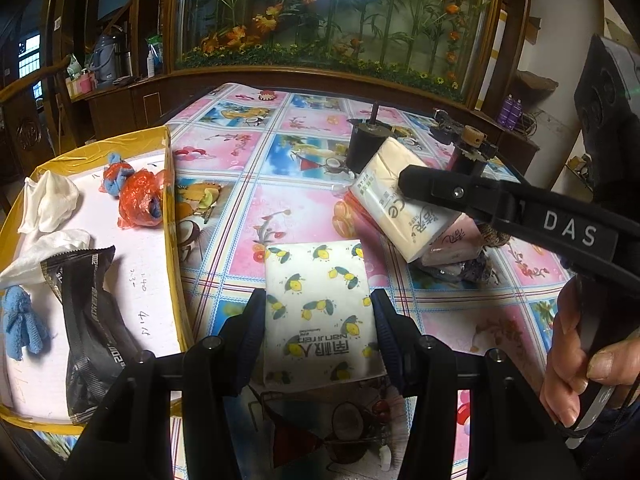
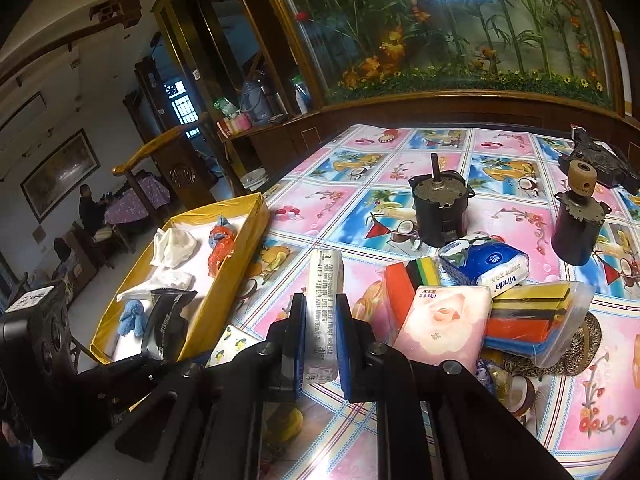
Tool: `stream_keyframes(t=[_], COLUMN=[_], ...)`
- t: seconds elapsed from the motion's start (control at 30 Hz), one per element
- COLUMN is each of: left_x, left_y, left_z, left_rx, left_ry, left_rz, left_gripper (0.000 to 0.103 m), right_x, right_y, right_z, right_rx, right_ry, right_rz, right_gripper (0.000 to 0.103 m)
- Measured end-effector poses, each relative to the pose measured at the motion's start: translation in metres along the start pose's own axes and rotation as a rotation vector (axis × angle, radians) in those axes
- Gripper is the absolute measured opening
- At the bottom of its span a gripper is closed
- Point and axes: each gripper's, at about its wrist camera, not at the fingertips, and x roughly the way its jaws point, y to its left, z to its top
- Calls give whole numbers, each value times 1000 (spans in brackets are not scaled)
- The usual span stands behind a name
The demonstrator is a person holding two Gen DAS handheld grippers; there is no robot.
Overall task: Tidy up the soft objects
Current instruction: 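Carry the tissue pack and white package over the box with both tools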
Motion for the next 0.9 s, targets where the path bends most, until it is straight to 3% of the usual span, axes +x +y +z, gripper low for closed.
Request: stream_keyframes(t=[0.4,0.9], left_x=[-27,-48], left_y=[21,77], left_z=[14,22], left_rx=[-58,-175], left_ry=[-53,-111], left_rz=[-7,37], left_gripper=[51,51], right_x=[-1,-3], right_y=[-2,10], right_z=[1,7], right_rx=[18,77], right_ry=[-4,-51], right_rz=[4,70], right_gripper=[14,14])
